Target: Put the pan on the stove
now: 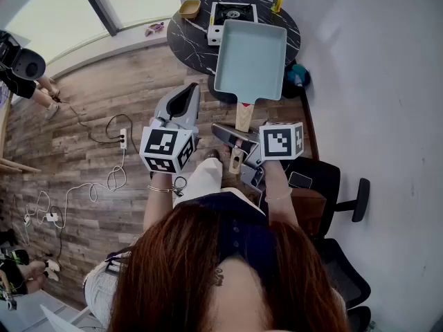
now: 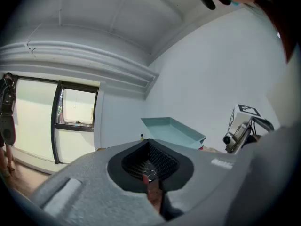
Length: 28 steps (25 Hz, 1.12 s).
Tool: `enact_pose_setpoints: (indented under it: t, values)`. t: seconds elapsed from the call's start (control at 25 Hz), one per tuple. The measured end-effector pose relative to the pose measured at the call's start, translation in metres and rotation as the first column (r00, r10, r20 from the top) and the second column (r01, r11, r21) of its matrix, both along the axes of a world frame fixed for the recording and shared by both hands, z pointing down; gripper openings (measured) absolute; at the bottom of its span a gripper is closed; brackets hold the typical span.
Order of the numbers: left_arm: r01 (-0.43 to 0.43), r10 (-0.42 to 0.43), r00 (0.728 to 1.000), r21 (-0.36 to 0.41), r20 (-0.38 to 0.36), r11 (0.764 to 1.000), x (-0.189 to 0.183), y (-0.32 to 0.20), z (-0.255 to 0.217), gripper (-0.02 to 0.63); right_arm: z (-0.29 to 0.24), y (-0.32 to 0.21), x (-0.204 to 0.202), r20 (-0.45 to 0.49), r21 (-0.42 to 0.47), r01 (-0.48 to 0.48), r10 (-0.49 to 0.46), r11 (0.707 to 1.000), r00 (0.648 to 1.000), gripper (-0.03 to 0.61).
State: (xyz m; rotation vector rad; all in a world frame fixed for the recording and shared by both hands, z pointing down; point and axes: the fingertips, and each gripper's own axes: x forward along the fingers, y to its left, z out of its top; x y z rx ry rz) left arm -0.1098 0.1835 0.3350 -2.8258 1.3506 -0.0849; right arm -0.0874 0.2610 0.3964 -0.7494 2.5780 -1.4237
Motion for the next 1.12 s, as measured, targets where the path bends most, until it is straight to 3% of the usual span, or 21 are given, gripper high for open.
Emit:
enact_pose_setpoints:
  t: [0.48,1.12]
  values:
    - [-0.013,0.013,1.0,0.0,0.005,1.0,0.007,-0.021,0.002,0.011,0.002,-0.018,0.003,0.012,0.0,0.005,-0.005,1.0,1.0,0.018]
    - [-0.004,0.004,1.0,-0.032,-0.005,0.999,0.018,-0.1,0.007,0.011,0.007,-0.092,0.016,0.0,-0.037,0.009,-0.009,0.999,1.0,0.018]
